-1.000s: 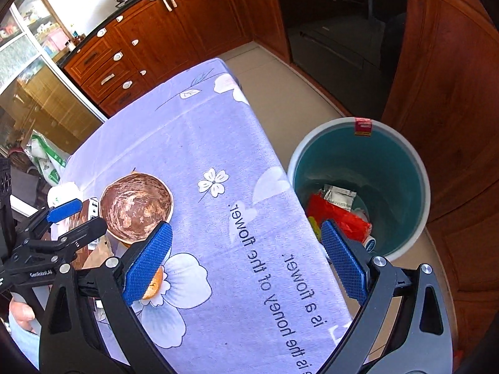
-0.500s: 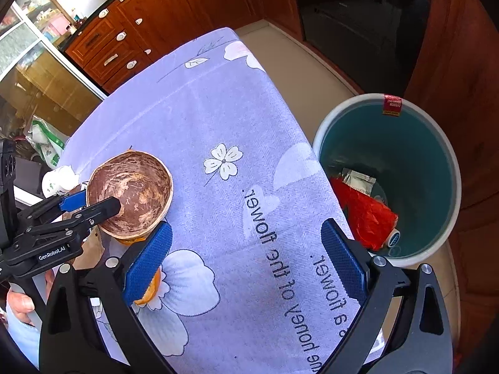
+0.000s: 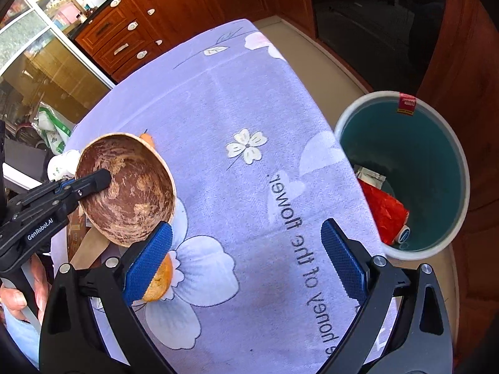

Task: Collect trash
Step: 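Grasp the rim of the brown coconut-shell bowl with the left gripper, then hold the bowl in the left gripper while the right gripper grasps the orange peels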

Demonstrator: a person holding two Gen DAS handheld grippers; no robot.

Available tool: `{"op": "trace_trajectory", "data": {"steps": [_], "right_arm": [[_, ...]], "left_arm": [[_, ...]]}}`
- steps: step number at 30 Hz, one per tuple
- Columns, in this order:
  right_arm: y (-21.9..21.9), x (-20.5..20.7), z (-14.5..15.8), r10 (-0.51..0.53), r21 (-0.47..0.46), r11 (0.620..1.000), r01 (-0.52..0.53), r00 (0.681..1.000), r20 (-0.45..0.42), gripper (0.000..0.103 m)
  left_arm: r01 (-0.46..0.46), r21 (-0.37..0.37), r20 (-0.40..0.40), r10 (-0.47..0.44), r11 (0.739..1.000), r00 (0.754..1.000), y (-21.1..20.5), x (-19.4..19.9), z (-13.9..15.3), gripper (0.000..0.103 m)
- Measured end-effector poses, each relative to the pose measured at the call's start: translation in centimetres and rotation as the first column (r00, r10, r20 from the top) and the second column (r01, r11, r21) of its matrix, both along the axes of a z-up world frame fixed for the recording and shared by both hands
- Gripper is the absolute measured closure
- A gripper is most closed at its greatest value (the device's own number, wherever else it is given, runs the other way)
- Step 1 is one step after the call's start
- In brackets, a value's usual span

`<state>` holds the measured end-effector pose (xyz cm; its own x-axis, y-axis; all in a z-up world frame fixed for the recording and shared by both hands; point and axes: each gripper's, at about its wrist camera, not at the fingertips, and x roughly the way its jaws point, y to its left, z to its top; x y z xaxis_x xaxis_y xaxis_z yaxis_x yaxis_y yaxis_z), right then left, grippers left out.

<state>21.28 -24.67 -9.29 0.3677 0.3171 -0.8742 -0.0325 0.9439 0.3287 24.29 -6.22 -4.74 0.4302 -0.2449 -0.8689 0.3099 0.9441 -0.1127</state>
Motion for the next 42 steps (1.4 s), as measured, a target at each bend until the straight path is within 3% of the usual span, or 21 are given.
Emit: {"op": "trace_trajectory", "data": {"steps": [5,7,11,13,14,20,27,33,36,40,42], "right_arm": [[2.9,-1.1,-0.2,0.094,0.022,0.995,-0.094,0.996,0.009,0.012],[4.2,-1.4,-0.4,0.129,0.02,0.991,-0.129,0.992,0.006,0.032],[6.2,-1.5,-1.6,0.182,0.021,0.983,-0.181,0.983,-0.04,0.061],[6.9,-1.7,-1.9,0.2,0.013,0.98,-0.2,0.978,-0.055,0.097],[7.1,-1.9,-1.7,0.207,-0.002,0.978,-0.207,0.977,-0.049,0.099],[6.7,-1.9,1.8,0.21,-0.038,0.977,-0.209,0.978,0.011,0.099],[7.0,0.0,5.3,0.19,0.04,0.98,-0.194,0.978,0.087,0.099],[10.3,2.2,0.9,0.243,0.008,0.97,-0.242,0.97,-0.006,0.099],[10.8,2.3,-0.1,0.248,-0.037,0.968,-0.248,0.969,-0.002,0.094],[10.9,2.4,-0.3,0.25,-0.088,0.965,-0.248,0.968,0.017,0.071],[11.0,2.5,-0.5,0.259,-0.096,0.962,-0.256,0.966,0.018,0.07]], "left_arm": [[-0.045,-0.02,0.05,0.046,0.999,0.998,2.4,-0.9,2.0,0.096],[-0.062,-0.019,0.061,0.063,0.998,0.996,3.5,-1.3,2.5,0.096],[-0.103,-0.029,0.065,0.105,0.994,0.992,6.0,-2.1,2.8,0.096],[-0.123,-0.039,0.057,0.126,0.992,0.99,7.3,-2.3,2.7,0.096],[-0.134,-0.043,0.055,0.136,0.99,0.989,7.8,-2.5,2.6,0.096],[-0.165,-0.069,0.054,0.169,0.984,0.984,10.5,-3.3,2.6,0.096],[-0.176,-0.098,0.048,0.181,0.979,0.982,12.0,-3.3,2.6,0.096],[-0.181,-0.11,0.038,0.186,0.977,0.982,12.1,-3.7,2.6,0.096],[-0.177,-0.11,0.034,0.182,0.978,0.983,12.5,-3.9,2.5,0.096],[-0.18,-0.126,0.024,0.184,0.976,0.983,12.7,-3.6,2.4,0.096],[-0.182,-0.131,0.023,0.187,0.974,0.982,12.8,-3.5,2.3,0.096]]}}
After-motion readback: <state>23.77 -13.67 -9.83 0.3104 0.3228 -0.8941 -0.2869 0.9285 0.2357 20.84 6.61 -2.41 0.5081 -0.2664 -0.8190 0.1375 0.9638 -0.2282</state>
